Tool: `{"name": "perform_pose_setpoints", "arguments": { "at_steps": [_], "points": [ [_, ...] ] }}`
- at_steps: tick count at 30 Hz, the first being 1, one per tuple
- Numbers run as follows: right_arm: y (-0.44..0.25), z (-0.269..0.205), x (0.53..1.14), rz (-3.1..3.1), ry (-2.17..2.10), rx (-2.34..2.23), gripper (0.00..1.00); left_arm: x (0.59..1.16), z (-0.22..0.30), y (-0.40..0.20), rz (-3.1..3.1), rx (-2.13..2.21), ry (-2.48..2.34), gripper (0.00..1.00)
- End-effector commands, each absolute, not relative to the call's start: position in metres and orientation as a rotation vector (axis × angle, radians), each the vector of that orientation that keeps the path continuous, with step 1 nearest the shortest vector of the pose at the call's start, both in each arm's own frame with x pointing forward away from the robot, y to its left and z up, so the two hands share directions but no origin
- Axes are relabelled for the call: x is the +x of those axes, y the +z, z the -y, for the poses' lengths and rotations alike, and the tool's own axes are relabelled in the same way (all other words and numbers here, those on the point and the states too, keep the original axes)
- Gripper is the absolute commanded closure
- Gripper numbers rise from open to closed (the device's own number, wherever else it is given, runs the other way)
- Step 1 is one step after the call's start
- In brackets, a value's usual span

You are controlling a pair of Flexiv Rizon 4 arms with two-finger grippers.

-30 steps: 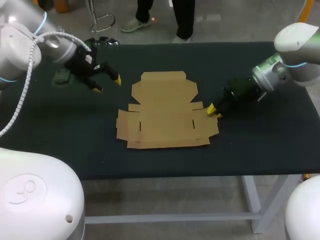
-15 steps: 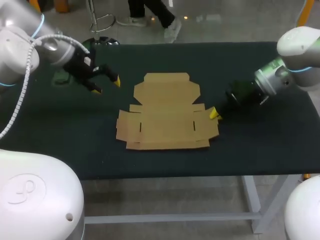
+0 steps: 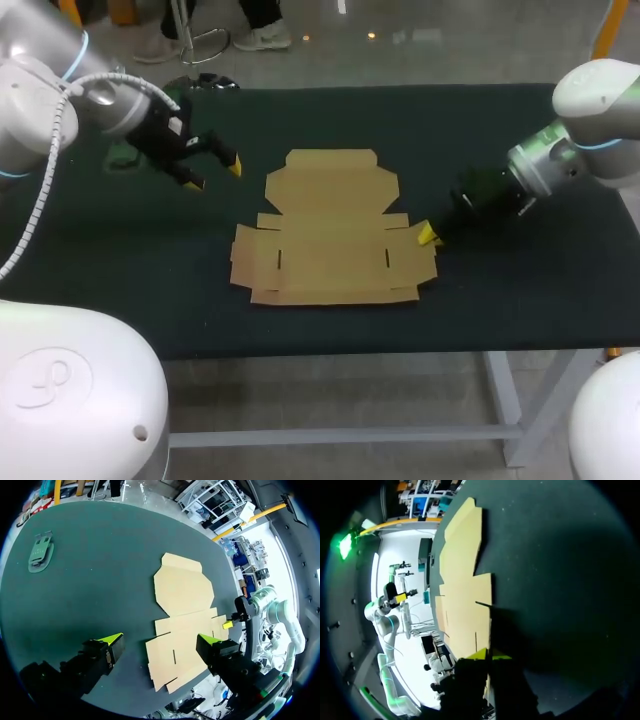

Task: Assemble the packaging by folding the flat box into shape, placing the metal phone stand inside, and closing the box properly

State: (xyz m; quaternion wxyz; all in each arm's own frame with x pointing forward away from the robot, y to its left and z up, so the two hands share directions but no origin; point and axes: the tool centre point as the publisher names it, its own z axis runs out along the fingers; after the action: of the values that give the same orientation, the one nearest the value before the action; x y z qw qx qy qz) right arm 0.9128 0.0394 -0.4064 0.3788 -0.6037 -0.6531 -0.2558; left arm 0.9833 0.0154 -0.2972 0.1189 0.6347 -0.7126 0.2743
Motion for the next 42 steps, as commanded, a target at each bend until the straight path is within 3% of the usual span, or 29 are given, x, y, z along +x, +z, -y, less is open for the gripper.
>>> {"name": "perform_pose_setpoints", "arguments": {
  "at_steps": [1, 6, 7, 8, 9, 23, 42],
  "points": [
    [-0.411, -0.041, 0.921, 1.67, -0.638, -1.526, 1.0, 0.982, -0.015, -0.296, 2.086, 1.864, 0.8, 0.0],
    [-0.411, -0.042, 0.922, 1.67, -0.631, -1.526, 1.0, 0.982, -0.014, -0.296, 2.082, 1.865, 0.799, 0.0],
    [-0.411, -0.042, 0.922, 1.669, -0.629, -1.527, 0.94, 0.983, -0.014, -0.296, 2.082, 1.866, 0.799, 0.0],
    [-0.411, -0.041, 0.922, 1.668, -0.628, -1.528, 0.31, 0.983, -0.014, -0.296, 2.081, 1.866, 0.799, 0.0],
    [-0.41, -0.041, 0.923, 1.665, -0.628, -1.53, 0.0, 0.983, -0.014, -0.296, 2.079, 1.866, 0.8, 0.0],
    [-0.372, -0.002, 0.935, 1.698, -0.691, -1.593, 0.0, 0.985, -0.006, -0.281, 1.969, 2.009, 0.75, 0.0],
    [-0.323, 0.045, 0.999, 1.901, -0.803, -1.666, 0.0, 0.991, -0.011, -0.273, 1.905, 2.086, 0.736, 0.0]
  ]
}}
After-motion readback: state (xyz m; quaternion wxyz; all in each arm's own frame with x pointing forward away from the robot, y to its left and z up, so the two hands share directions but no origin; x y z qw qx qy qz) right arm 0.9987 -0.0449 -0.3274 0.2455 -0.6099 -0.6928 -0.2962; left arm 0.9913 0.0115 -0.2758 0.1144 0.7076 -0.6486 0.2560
